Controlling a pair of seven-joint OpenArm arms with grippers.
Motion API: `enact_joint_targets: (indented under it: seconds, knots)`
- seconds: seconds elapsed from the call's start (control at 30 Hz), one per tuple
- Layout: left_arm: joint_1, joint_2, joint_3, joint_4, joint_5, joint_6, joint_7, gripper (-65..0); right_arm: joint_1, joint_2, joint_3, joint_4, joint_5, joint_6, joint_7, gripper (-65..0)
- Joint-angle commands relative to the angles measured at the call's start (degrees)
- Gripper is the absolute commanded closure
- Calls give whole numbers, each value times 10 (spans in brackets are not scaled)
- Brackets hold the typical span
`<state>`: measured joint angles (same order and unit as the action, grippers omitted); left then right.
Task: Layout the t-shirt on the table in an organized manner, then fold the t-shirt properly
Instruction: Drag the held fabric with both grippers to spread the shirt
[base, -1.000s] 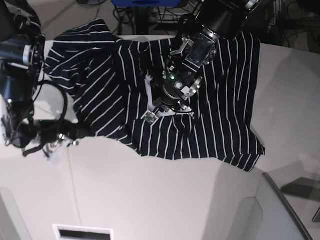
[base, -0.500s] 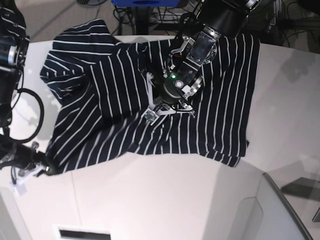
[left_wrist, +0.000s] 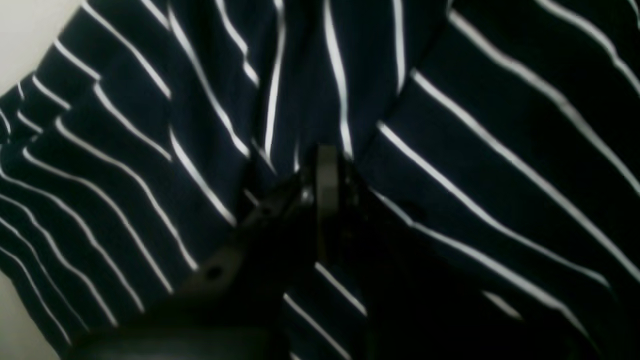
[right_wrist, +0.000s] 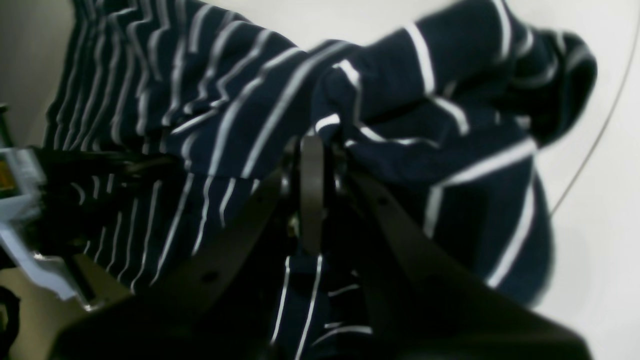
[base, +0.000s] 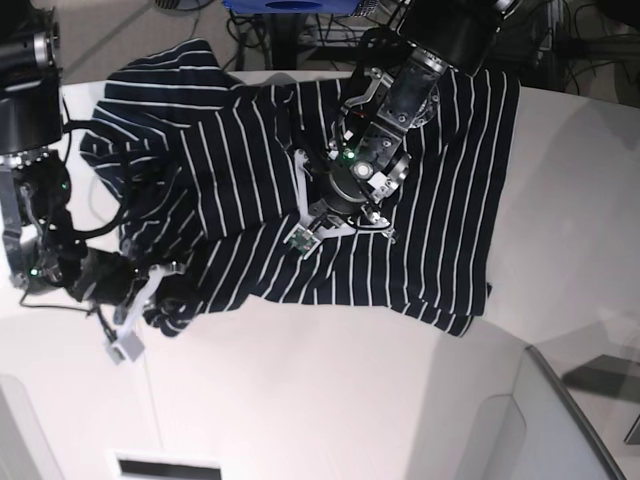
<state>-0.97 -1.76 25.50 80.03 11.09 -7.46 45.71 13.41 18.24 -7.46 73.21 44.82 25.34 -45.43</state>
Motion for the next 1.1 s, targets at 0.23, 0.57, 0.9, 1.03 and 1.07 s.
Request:
enact_joint_targets:
  seconds: [0.23, 0.57, 0.9, 1.03, 1.07]
  knots:
    - [-13, 5, 0, 10, 2, 3, -8, 0, -55, 43, 7, 130, 14, 4, 11, 0]
    - [-18, 5, 0, 11, 2, 3, -8, 0, -107, -25, 7, 7, 19, -107, -54, 0]
    - [-28, -10, 0, 11, 3, 3, 22, 0, -98, -21, 31, 144, 19, -111, -116, -252]
    - [-21, -28, 0, 19, 1, 3, 22, 0, -99, -21, 117, 196, 16, -111, -117, -296]
    - [-14, -34, 0, 26, -1, 3, 22, 0, -91, -21, 135, 184, 15, -112, -116, -312]
